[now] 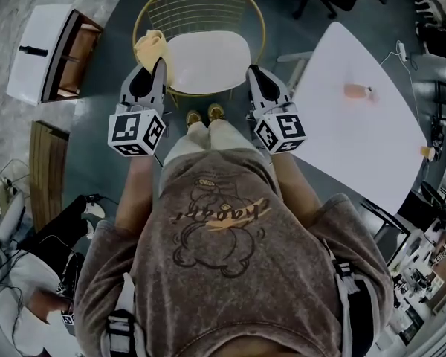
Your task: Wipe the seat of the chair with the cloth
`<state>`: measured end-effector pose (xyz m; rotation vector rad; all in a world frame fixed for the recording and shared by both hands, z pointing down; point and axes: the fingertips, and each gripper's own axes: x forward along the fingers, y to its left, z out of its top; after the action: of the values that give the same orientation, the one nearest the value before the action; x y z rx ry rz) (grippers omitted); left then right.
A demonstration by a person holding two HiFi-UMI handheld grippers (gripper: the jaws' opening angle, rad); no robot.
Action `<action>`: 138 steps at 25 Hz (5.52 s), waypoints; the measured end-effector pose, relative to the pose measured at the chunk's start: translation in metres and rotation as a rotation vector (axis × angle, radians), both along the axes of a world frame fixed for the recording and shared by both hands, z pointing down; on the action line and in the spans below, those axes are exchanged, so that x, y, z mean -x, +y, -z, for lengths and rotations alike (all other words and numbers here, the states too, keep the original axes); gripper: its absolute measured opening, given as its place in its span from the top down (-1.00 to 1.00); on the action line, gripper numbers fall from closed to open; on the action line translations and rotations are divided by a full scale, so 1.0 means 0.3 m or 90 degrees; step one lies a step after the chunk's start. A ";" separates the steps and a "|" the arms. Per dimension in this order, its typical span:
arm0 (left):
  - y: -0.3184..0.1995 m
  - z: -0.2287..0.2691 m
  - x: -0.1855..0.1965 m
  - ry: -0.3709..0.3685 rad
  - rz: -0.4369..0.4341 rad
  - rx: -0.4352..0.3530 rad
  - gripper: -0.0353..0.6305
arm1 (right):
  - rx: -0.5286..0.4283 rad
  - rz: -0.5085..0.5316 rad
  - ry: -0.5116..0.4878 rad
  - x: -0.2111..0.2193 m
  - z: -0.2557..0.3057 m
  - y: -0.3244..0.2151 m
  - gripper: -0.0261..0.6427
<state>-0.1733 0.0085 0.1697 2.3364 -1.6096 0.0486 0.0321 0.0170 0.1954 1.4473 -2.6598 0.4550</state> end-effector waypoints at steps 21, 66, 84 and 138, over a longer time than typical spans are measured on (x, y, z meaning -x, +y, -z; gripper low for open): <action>-0.341 -0.365 -0.031 0.018 0.004 0.076 0.72 | 0.023 -0.030 0.022 -0.047 -0.267 -0.356 0.84; -0.586 -1.571 0.168 -0.126 0.123 0.407 0.72 | 0.096 0.001 0.053 -0.040 -0.760 -0.488 0.84; -0.695 -1.721 -0.179 -0.063 0.002 0.445 0.72 | 0.125 -0.056 0.055 -0.121 -0.843 -0.502 0.84; -0.498 -1.396 0.018 0.015 0.048 0.367 0.72 | 0.143 -0.035 0.069 -0.092 -0.899 -0.446 0.84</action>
<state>-0.1789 -0.1408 0.5886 1.8256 -1.4292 0.4098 0.0598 -0.1167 0.4652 1.4361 -2.4013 0.6380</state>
